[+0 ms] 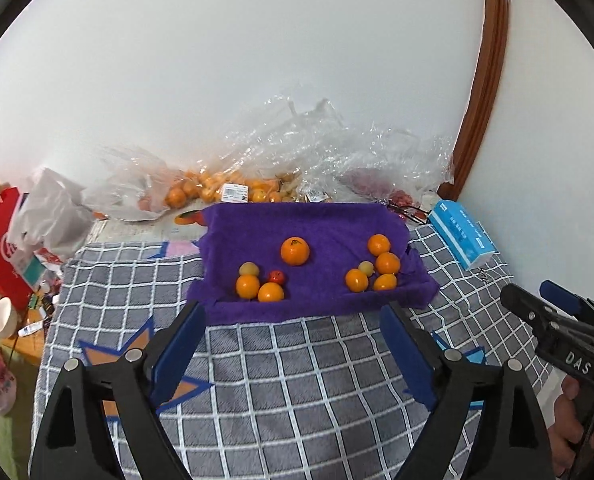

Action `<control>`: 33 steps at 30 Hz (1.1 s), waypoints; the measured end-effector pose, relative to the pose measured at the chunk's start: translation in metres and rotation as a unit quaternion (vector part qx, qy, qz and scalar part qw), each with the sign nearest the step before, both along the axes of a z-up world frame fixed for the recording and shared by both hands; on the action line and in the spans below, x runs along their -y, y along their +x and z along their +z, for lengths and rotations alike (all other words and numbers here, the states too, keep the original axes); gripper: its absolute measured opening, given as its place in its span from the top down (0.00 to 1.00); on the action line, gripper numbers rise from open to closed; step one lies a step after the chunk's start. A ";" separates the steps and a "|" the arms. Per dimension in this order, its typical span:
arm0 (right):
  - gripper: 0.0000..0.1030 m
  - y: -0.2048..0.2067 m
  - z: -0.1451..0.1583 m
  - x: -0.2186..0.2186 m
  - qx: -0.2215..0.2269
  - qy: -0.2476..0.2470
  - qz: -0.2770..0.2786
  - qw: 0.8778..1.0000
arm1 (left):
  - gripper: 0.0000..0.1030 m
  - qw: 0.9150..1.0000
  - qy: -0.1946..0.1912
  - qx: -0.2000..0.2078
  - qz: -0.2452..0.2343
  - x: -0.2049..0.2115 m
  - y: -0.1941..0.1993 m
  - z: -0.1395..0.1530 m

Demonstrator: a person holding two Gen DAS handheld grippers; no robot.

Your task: Organize fruits

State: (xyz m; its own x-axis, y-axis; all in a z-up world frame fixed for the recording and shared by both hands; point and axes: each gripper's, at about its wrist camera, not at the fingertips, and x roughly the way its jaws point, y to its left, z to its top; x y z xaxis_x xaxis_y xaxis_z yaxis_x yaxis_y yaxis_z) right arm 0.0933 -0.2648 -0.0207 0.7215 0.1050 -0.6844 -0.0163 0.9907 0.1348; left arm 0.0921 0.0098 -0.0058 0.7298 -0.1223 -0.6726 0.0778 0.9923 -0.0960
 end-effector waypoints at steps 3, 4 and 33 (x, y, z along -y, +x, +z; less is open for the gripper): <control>0.07 -0.017 0.006 -0.003 0.005 -0.014 0.000 1.000 | 0.11 1.000 0.002 0.006 0.008 -0.001 -0.017 0.006; 0.06 -0.021 0.008 -0.003 0.007 -0.018 -0.002 1.000 | 0.11 1.000 0.004 0.009 0.010 0.000 -0.022 0.008; 0.04 -0.089 0.030 0.010 0.041 -0.018 -0.009 0.999 | 0.10 0.999 0.006 0.034 0.020 0.011 -0.088 0.025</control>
State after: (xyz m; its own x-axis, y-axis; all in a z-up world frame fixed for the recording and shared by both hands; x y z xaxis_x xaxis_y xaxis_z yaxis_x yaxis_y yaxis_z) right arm 0.0039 -0.2753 0.0091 0.7763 0.0683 -0.6266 -0.0085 0.9952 0.0979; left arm 0.0042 -0.0008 0.0188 0.7777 -0.0845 -0.6229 0.0441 0.9958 -0.0801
